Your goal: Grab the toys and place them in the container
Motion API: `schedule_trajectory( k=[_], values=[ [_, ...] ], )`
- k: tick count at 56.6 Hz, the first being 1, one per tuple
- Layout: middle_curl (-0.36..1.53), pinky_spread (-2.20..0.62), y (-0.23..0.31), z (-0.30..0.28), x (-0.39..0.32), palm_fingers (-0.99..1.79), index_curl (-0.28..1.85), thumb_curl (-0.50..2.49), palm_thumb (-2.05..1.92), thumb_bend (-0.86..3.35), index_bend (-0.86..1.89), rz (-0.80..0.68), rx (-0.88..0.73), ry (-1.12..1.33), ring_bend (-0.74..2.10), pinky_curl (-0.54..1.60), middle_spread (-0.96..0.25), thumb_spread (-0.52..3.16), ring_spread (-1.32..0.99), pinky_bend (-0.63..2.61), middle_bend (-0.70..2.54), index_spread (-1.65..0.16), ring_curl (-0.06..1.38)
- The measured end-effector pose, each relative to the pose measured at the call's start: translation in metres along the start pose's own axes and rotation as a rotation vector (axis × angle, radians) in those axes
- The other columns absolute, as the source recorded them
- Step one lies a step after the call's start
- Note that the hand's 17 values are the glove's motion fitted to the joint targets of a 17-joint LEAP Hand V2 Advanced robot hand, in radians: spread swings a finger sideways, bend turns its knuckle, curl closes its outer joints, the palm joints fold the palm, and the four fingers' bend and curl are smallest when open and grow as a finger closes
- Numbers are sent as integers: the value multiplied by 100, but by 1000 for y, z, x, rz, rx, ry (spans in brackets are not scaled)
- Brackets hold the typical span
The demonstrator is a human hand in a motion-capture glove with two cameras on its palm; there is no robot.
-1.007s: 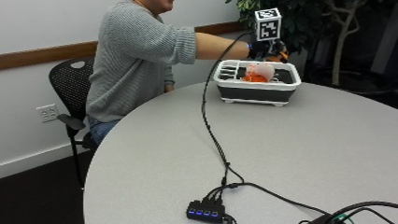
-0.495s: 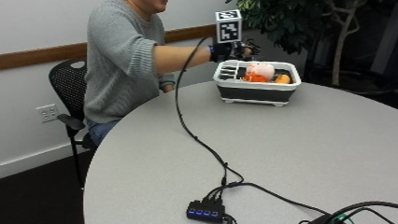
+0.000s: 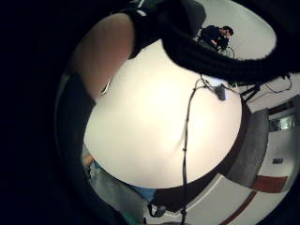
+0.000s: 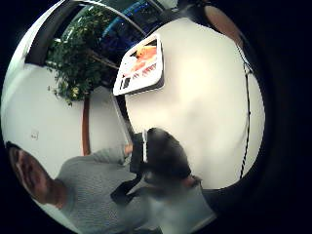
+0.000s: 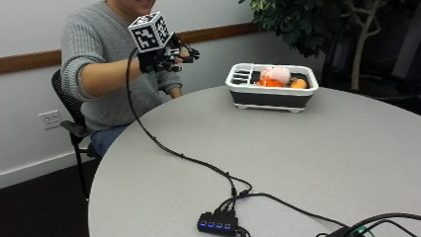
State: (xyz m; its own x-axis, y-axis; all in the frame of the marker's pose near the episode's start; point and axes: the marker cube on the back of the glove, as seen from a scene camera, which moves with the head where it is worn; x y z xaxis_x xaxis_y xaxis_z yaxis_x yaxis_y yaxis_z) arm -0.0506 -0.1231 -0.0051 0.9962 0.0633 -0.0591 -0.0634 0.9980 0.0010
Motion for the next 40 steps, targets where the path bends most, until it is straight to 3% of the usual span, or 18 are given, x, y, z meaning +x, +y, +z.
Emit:
schedule_trajectory(
  k=[14, 31, 40],
  values=[
    [39, 9, 44, 22, -6, -6, 53, 29, -3, -3, 21, -58, -62, -10, 15, 33, -16, 128, -6, 59, 17, -38, 26],
    [36, 8, 181, 114, -48, -6, 52, 28, -3, -3, 22, -82, -131, 28, 16, 34, -16, 130, -6, 60, 16, -38, 23],
    [34, 8, 211, 142, -40, -5, 51, 28, -2, -2, 22, -54, -155, 55, 16, 34, -16, 131, -6, 60, 17, -38, 22]
  ],
)
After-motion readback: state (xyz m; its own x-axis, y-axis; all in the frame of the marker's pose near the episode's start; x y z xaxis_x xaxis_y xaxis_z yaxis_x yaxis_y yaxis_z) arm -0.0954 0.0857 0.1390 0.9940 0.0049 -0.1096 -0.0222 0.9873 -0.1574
